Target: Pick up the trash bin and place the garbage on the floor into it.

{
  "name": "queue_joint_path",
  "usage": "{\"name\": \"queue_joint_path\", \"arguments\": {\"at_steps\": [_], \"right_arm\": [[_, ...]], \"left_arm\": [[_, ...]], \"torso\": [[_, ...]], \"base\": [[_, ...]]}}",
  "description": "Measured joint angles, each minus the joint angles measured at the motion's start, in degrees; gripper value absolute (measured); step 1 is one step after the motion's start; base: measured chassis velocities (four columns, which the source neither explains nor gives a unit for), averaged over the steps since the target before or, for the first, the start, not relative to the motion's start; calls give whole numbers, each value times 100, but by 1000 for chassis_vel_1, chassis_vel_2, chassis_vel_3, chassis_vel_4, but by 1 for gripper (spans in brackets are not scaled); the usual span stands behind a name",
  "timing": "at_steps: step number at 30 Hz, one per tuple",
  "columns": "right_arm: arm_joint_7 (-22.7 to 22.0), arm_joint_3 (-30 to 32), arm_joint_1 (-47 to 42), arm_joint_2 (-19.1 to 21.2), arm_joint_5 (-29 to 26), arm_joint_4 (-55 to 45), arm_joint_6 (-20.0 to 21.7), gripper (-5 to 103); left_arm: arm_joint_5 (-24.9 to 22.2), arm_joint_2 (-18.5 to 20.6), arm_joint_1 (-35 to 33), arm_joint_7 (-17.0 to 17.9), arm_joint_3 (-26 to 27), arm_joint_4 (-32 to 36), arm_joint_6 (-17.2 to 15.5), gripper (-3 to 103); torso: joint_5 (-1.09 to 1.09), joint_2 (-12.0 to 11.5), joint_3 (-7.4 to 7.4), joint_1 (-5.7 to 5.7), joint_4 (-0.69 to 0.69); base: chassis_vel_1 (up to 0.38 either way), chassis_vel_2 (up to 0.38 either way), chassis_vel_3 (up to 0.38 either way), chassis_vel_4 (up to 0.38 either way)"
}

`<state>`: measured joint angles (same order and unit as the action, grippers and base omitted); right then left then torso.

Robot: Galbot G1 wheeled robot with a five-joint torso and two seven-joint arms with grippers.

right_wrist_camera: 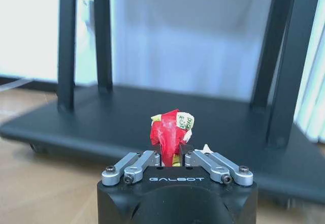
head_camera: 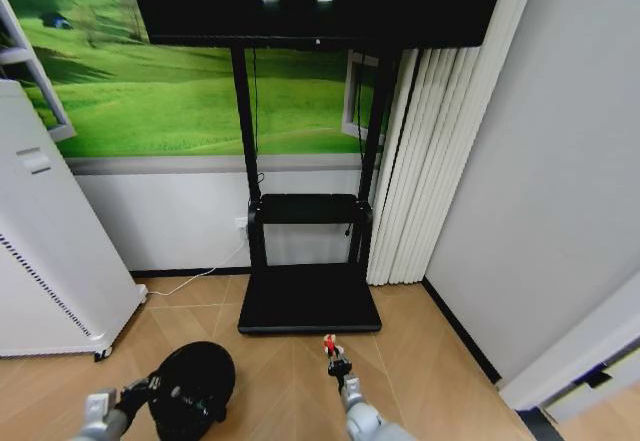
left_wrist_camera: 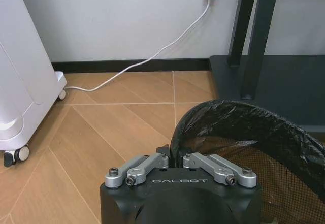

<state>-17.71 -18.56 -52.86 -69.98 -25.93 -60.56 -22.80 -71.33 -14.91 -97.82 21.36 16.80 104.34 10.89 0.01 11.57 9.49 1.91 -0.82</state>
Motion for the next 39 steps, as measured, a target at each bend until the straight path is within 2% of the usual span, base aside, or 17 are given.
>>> {"name": "queue_joint_path", "arguments": {"at_steps": [1, 2, 4, 5, 7, 11, 13, 14, 15, 18, 19, 21, 28, 31, 35, 39], "right_arm": [[-25, -4, -61, 294, 9, -430, -2, 17], [-25, -4, -61, 294, 9, -430, -2, 17], [-53, -39, -150, 770, 22, -1077, -3, 17], [-53, -39, -150, 770, 22, -1077, -3, 17], [-54, -174, -195, 1116, 94, -1613, -2, 17], [-55, -445, -160, 1307, 128, -2057, 4, 17], [-110, -818, -5, 1371, 140, -2333, 39, 17], [-173, -1109, 146, 1368, 133, -2457, 61, 17], [-173, -1109, 146, 1368, 133, -2457, 61, 17], [-281, -1903, 721, 1335, 107, -2786, 119, 17], [-281, -1903, 721, 1335, 107, -2786, 119, 17], [-352, -2343, 1208, 1271, 40, -2977, 175, 17], [-410, -2870, 1683, 1062, -168, -3247, 259, 17], [-433, -2990, 1771, 895, -242, -3259, 281, 17], [-423, -3414, 1945, 338, -273, -3014, 256, 17], [-421, -3598, 1977, 46, -273, -2892, 243, 17]], "left_arm": [[-61, 76, 22, 36, -8, 37, -28, 7], [-61, 76, 22, 36, -8, 37, -28, 7], [-190, 202, 55, 66, -12, 77, -83, 7], [-190, 202, 55, 66, -12, 77, -83, 7], [-303, 289, 73, 79, 42, 88, -112, 7], [-447, 373, 78, 95, 188, 125, -125, 7], [-551, 445, 76, 121, 311, 161, -131, 7], [-587, 456, 66, 150, 370, 200, -132, 7], [-587, 456, 66, 150, 370, 200, -132, 7], [-645, 458, 58, 219, 453, 277, -133, 7], [-645, 458, 58, 219, 453, 277, -133, 7], [-651, 439, 45, 244, 489, 275, -132, 7], [-651, 360, 136, 261, 384, 168, -131, 7], [-651, 352, 192, 258, 310, 79, -140, 7], [-694, 351, 363, 206, 124, -126, -160, 7], [-715, 346, 463, 193, 34, -153, -170, 7]], "torso": [[1, 0, 0, 0, 1], [1, 0, 0, 0, 1], [-1, 0, 0, 0, 0], [-1, 0, 0, 0, 0], [-1, 0, 0, 0, -1], [0, 0, 0, 0, 0], [0, 0, 0, 0, 0], [0, 0, 0, 0, 0], [0, 0, 0, 0, 0], [0, 0, 1, 0, 0], [0, 0, 1, 0, 0], [-1, 1, 0, 0, 1], [-2, 0, 0, 0, 2], [-3, 0, 0, 0, 0], [-3, 0, 0, 0, 2], [-2, 0, 0, 0, 1]], "base": [[0, 0, 0, 0], [0, 0, 0, 0], [0, 0, 0, 0], [0, 0, 0, 0], [0, 0, 0, 0], [0, 0, 0, 0], [0, 0, 0, 0], [0, 0, 0, 0], [0, 0, 0, 0], [0, 0, 0, 0], [0, 0, 0, 0], [0, 0, 0, 0], [0, 0, 0, 0], [0, 0, 0, 0], [0, 0, 0, 0], [0, 0, 0, 0]]}}
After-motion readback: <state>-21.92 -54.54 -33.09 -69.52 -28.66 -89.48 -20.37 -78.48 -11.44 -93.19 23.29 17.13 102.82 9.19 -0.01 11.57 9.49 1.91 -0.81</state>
